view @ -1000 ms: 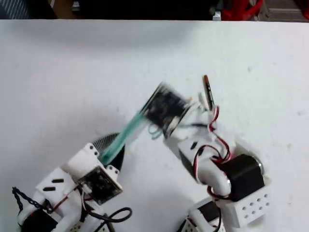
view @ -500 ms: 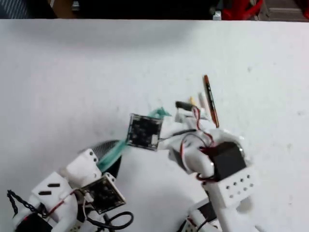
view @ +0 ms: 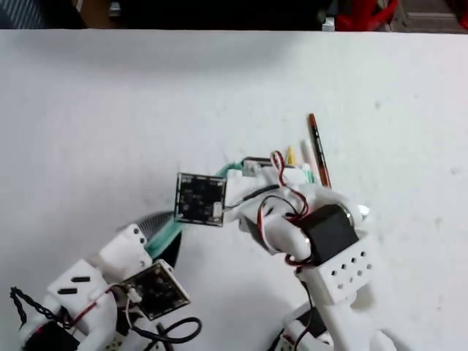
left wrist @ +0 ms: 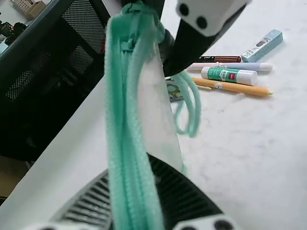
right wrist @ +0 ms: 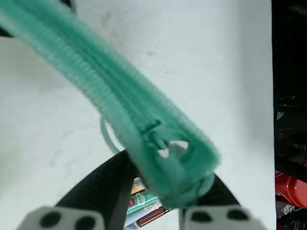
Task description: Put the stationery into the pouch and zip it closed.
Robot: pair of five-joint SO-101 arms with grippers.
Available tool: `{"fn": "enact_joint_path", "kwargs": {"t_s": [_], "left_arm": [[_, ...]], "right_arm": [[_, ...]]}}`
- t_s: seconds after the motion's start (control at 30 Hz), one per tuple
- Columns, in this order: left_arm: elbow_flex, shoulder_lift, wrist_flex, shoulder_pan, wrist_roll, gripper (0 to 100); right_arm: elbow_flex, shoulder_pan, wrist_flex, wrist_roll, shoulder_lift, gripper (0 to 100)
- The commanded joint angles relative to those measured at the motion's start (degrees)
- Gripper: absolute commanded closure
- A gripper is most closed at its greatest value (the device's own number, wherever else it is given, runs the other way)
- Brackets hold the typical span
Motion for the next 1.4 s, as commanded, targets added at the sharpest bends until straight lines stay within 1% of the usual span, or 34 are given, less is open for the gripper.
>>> {"fn": "enact_joint_path", "kwargs": {"t_s": [0.0,0.2,0.33,0.4,0.6,0.63,0.7,0.77,0.8,0.87,0.93,1.07,1.13,1.23,1.3,1.37], "left_arm": [[-1.58,0.04,-0.26,0.57,-0.35,98],[-1.58,0.04,-0.97,0.48,0.00,98],[-1.58,0.04,-2.29,0.48,3.52,98],[-1.49,0.04,-3.43,0.48,5.27,98],[0.88,0.04,-9.32,0.40,14.07,97],[2.37,0.04,-10.64,-0.13,15.30,95],[5.63,0.04,-13.98,-1.98,18.29,87],[7.82,0.04,-16.70,-4.97,22.51,79],[8.35,0.04,-17.58,-6.37,24.18,77],[8.35,0.04,-18.20,-8.04,25.23,77],[8.35,0.04,-18.29,-8.04,25.32,77],[8.62,0.04,-18.64,-7.96,25.76,77],[9.05,0.04,-19.78,-7.96,28.04,77],[12.75,0.04,-25.05,-7.96,31.91,77],[16.09,0.04,-30.07,-7.87,33.23,77],[18.29,0.04,-33.05,-6.20,33.67,77]], "right_arm": [[-4.57,-0.75,-2.51,-4.75,-1.71,98.5],[-10.37,-0.92,-2.51,-12.57,-7.60,98.1],[-10.73,-0.48,-2.42,-14.86,-9.45,98.1],[-10.73,-0.48,-2.42,-17.41,-9.45,98.1],[-10.81,-0.84,-2.86,-31.03,-9.36,98.1],[-10.90,-0.48,-2.95,-32.53,-9.36,98.1],[-11.08,0.22,-3.82,-34.11,-8.92,98.1],[-11.08,3.21,-4.62,-35.69,-8.92,98.1],[-11.08,4.53,-5.58,-37.27,-8.92,98.1],[-10.99,7.52,-6.73,-39.82,-8.84,98.1],[-10.64,9.27,-7.43,-41.41,-8.75,98.1],[-10.73,11.30,-8.13,-45.01,-6.20,98.1],[-10.81,11.82,-8.13,-47.30,-3.91,98.1],[-10.73,11.82,-7.69,-49.23,-1.54,98.1],[-10.73,11.65,-6.81,-49.67,-1.80,98.1],[-10.73,11.56,-6.29,-49.58,-2.95,98.1]]}}
